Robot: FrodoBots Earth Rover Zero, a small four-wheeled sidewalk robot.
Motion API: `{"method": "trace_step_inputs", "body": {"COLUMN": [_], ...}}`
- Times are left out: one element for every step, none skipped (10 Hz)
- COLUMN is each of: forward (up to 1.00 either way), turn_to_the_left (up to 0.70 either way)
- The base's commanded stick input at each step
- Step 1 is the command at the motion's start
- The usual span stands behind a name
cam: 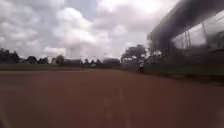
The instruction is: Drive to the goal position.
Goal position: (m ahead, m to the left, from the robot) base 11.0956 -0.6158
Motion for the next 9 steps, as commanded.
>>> {"method": "trace_step_inputs", "body": {"forward": [0.7, 0.7, 0.7, 0.7, 0.7, 0.7, 0.7, 0.7, 0.7], "turn_to_the_left": [0.0, 0.0, 0.0, 0.0, 0.0, 0.0, 0.0, 0.0, 0.0]}}
